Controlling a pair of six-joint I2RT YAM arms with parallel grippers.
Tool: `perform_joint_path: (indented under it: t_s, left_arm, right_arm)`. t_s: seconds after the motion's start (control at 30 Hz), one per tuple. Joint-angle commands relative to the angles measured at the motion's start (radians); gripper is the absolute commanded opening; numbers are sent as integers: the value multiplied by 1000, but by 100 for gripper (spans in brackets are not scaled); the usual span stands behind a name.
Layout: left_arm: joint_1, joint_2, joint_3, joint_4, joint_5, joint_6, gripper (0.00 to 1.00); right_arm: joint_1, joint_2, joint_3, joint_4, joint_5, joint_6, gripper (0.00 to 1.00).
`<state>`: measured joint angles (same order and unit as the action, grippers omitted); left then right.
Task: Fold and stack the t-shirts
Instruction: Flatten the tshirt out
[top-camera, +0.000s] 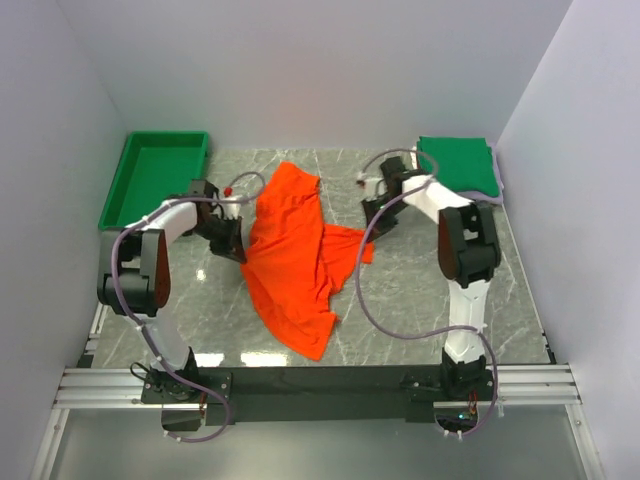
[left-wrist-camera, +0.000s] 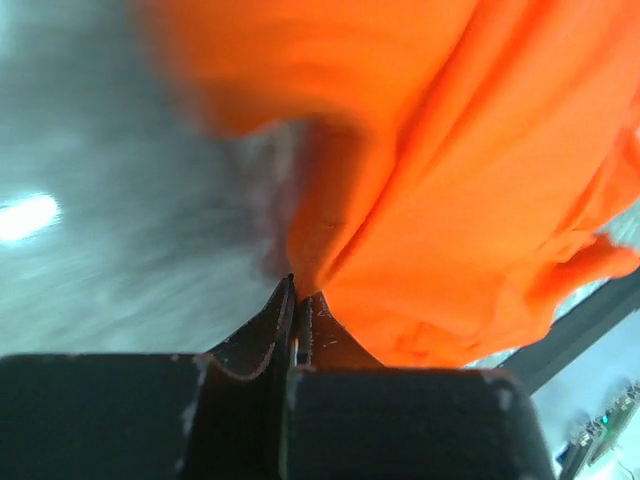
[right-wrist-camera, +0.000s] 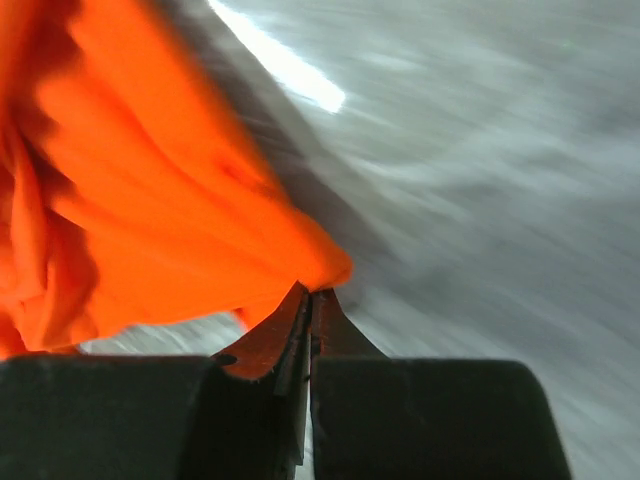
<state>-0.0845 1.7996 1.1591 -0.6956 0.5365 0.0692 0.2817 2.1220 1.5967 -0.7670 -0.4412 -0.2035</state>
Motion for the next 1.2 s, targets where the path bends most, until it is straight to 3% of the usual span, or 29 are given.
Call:
perform_joint_path:
  t_s: [0.0,0.13,0.27,0.33,0.47,0.57,0.63,0.67,0.73,0.8,0.87,0.97,1.13,1.17]
  left_arm:
    - [64,-55,97,-76,-1,76,1]
    - [65,-45,217,-185,-21,176,1]
    - [68,-52,249,-307,-87,260,1]
    - [74,-60,211,-375,-127,312,1]
    - [83,-62,130,-452,-246,395,1]
    - [83,-40,88,-495,-306,449,1]
    - [118,-29,103,-490,-264,466,6]
    - [129,-32,126,-484,-210,471,26]
    - [143,-46,230,-470,-48,459,40]
    - [132,-62,324,-397,41,433,56]
    - [92,-60,362,-260,92,348,61]
    - [-12,-13,419,-133,-5,242,62]
    - [-43,163,531,11,-35,101,61]
    - [-44,164,551,15,-35,93,61]
  right_arm:
    - [-154,-179,40,-37,36,-23,0]
    - [-220,-351,65,-129,94,-156,0]
    - [-184,-580,-116,-207,165,-358,0]
    - [-124,-683,-229,-292,203,-460,0]
    - [77,-832,-577,-353,265,-511,0]
    - [134,-876,-664,-390,253,-522,0]
    - [146,-850,-644,-426,222,-516,1]
    - [128,-837,-588,-439,196,-516,25]
    - [48,-792,-513,-431,112,-478,49]
    - [-25,-719,-394,-411,63,-435,52]
    - [-64,-654,-296,-356,0,-352,52]
    - [-87,-510,-183,-256,-30,-231,49]
    - [-84,-198,49,-150,-56,-48,46]
    - [-84,-197,83,-155,-62,-33,46]
